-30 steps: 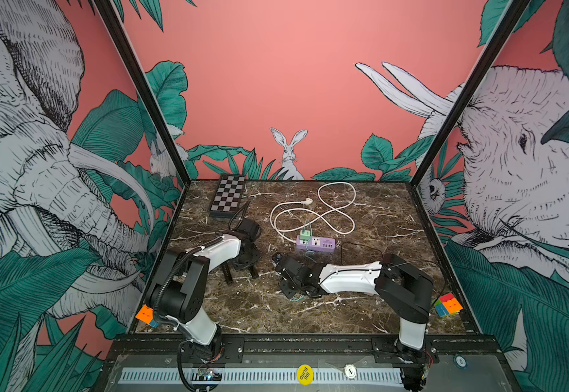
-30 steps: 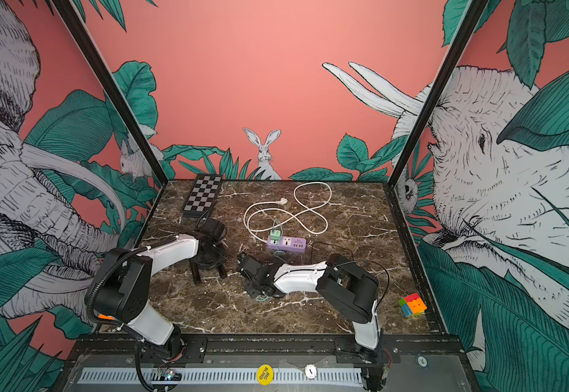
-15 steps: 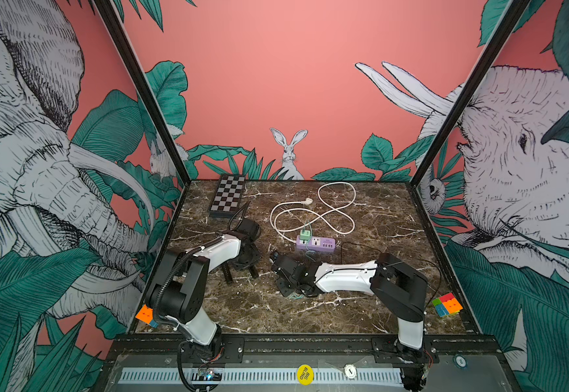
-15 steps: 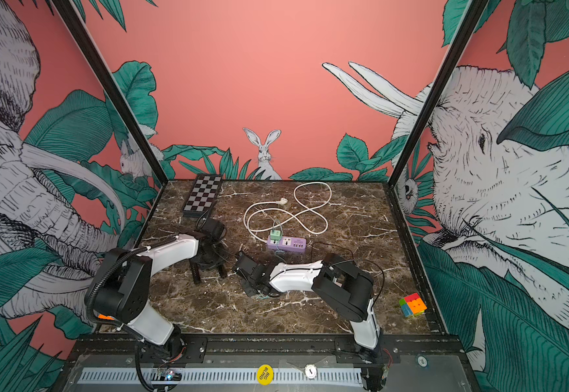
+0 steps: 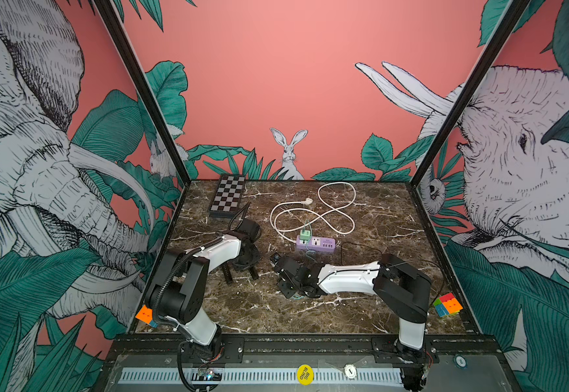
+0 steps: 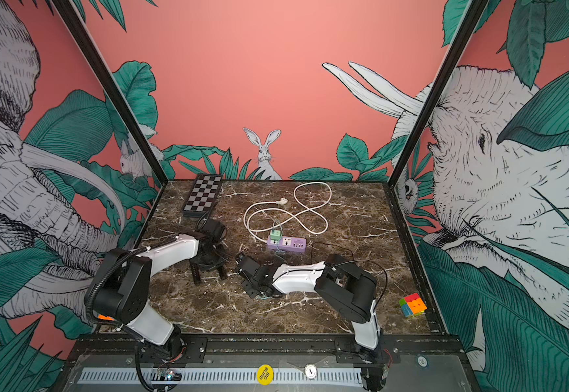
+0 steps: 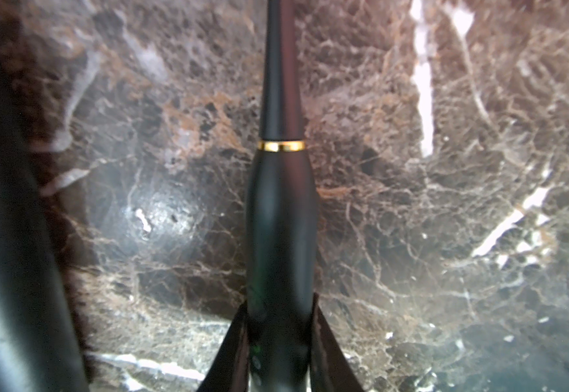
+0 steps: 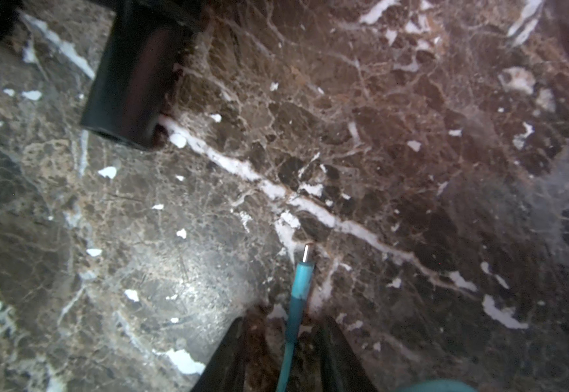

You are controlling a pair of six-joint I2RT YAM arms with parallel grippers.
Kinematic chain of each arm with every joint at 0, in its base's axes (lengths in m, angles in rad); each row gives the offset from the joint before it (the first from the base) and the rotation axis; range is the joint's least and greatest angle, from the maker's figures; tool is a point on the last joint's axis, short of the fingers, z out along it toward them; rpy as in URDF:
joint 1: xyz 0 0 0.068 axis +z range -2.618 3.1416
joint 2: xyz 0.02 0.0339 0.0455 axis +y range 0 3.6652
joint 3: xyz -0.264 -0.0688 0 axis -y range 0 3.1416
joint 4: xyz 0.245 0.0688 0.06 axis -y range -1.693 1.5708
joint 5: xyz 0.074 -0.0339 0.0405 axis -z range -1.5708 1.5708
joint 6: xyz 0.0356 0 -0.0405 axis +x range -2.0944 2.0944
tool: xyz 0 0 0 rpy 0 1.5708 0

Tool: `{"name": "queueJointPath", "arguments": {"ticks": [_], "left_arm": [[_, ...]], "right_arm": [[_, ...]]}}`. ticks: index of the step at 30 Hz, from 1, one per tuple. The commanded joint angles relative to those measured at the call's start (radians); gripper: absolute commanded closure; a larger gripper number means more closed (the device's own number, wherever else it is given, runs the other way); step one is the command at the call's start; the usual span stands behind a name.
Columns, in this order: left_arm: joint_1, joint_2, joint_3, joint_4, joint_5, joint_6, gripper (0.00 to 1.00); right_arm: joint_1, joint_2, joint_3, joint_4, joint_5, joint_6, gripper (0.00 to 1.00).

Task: Charge the electric toothbrush
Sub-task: Pick up the electric toothbrush from the center of the board.

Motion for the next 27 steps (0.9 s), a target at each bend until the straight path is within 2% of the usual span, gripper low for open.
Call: {"name": "queueJointPath", "arguments": {"ticks": [1,6,13,23,27], "left_arm": [[-0.005,-0.017,-0.03,-0.066,0.003,-0.013,1.0],[-0.005,-0.023,-0.032,-0.066,0.0,-0.011,1.0],[-0.003,-0.023,-0.035,-0.066,-0.006,-0.006,1.0],[-0.003,-0.023,-0.039,-0.065,0.004,-0.01,1.0],[-0.002,-0.04,-0.035,-0.07,0.012,-0.01,1.0]], "right_arm": [[-0.004,0.048,-0.009,-0.106,0.011,-0.015,0.64],[-0.004,0.081,0.021,-0.148,0.068,-0.01,0.72],[-0.004,0.105,0.008,-0.124,0.061,-0.01,0.81],[-0.006,0.144,-0.017,-0.108,0.066,-0.003,1.0],[-0.006,0.107,-0.037,-0.086,0.041,-0.006,1.0]]}}
